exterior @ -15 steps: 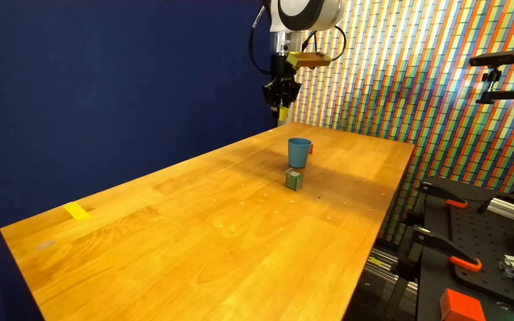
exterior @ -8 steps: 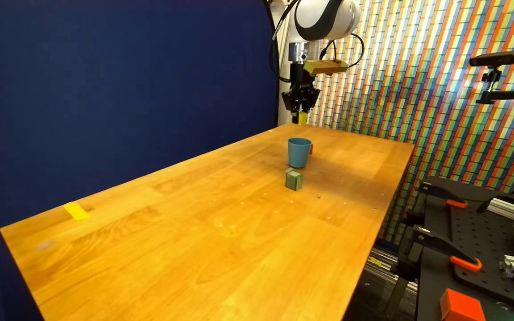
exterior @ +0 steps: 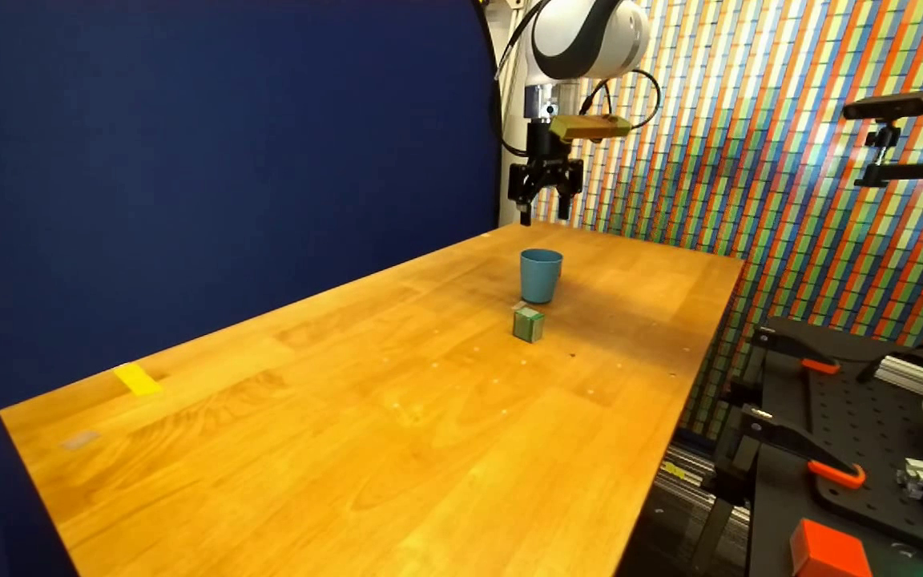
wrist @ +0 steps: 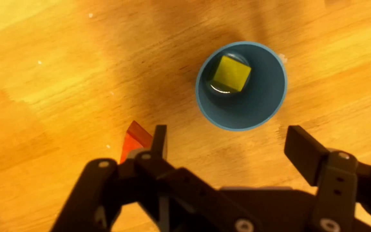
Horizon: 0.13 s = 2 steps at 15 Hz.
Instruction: Put the yellow block in the cup
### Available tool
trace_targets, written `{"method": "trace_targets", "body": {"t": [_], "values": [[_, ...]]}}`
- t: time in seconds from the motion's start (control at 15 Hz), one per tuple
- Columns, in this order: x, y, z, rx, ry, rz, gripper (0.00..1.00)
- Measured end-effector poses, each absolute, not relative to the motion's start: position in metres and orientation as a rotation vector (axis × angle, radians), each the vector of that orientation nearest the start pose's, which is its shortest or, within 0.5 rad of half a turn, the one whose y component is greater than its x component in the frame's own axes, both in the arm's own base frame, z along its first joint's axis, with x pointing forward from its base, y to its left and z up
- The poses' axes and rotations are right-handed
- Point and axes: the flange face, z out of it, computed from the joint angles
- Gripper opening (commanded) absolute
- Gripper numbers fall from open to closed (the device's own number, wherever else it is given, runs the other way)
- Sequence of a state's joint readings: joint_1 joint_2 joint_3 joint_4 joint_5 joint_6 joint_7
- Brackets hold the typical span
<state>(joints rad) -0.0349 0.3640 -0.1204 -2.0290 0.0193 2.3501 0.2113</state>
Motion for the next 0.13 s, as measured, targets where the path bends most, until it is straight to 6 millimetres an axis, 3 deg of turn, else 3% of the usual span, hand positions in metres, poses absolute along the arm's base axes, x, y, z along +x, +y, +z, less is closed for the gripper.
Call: {"method": "trace_targets", "body": {"t": [0.13], "values": [[0.5878, -0.0898, 0.2626, -3.117, 0.588, 0.067, 1.00]]}}
